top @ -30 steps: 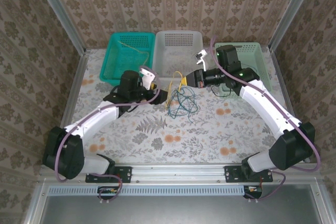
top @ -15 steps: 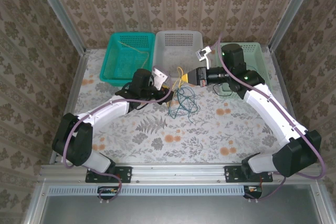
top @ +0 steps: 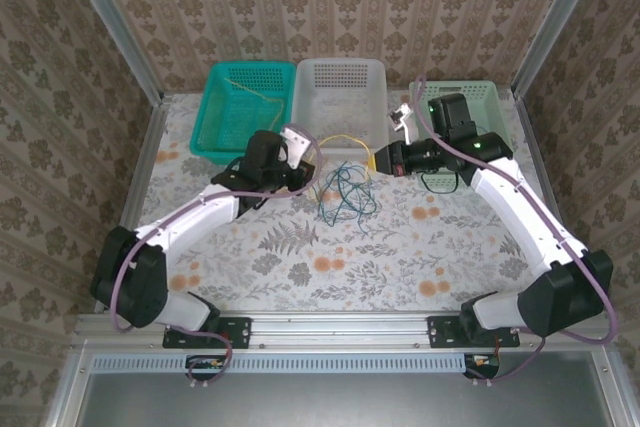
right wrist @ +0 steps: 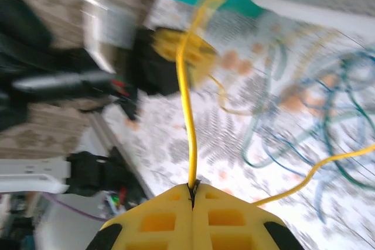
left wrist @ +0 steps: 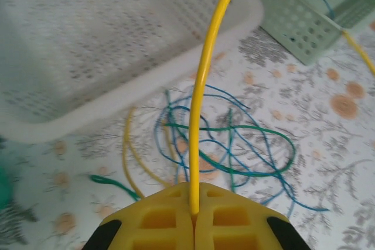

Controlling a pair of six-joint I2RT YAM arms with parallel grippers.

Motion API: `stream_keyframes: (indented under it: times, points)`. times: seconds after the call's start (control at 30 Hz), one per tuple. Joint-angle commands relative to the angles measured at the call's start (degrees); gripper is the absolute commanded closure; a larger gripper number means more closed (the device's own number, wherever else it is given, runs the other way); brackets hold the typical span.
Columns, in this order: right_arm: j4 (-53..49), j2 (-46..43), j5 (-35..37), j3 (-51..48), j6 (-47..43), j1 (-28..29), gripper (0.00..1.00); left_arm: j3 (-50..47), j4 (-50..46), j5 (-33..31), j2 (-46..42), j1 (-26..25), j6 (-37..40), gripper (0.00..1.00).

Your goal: Untangle the cables

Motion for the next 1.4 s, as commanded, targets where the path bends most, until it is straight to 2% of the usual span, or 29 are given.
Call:
stream_keyframes:
  times: [0.0,0.13,0.3,0.5,0.77,1.1,1.37]
  points:
    - [-13.31,3.56,16.54,0.71,-7.80,0.12,1.00,-0.61,2.50,-8.49,-3.32,0.69,-1.95,0.96]
    - [-17.51,5.93,28.55,1.83,-9.50,0.52,1.00,-2.00,4.95,-13.02,-5.71,0.97,-3.57,0.96]
    - [-15.56,5.58,36.14,1.40,-8.35,0.61,1.00,-3.62,6.89,-13.88,-7.83,1.06,-5.08,0.98]
    - [-10.50,3.65,33.05,-0.29,-7.07,1.13,1.00,-4.47,8.49,-12.55,-8.92,1.16,-6.70,1.00]
    - [-8.19,2.87,30.21,-1.49,-5.91,1.33,1.00,0.17,1.86,-19.15,-11.29,1.80,1.48,0.99]
    - [-4.93,3.61,26.11,-2.71,-3.53,1.33,0.99,10.54,2.40,-15.81,-14.46,7.60,4.52,0.98]
    - [-4.69,3.23,25.81,-3.61,-3.17,1.32,0.98,15.80,5.44,-15.63,-11.40,15.68,5.24,0.98]
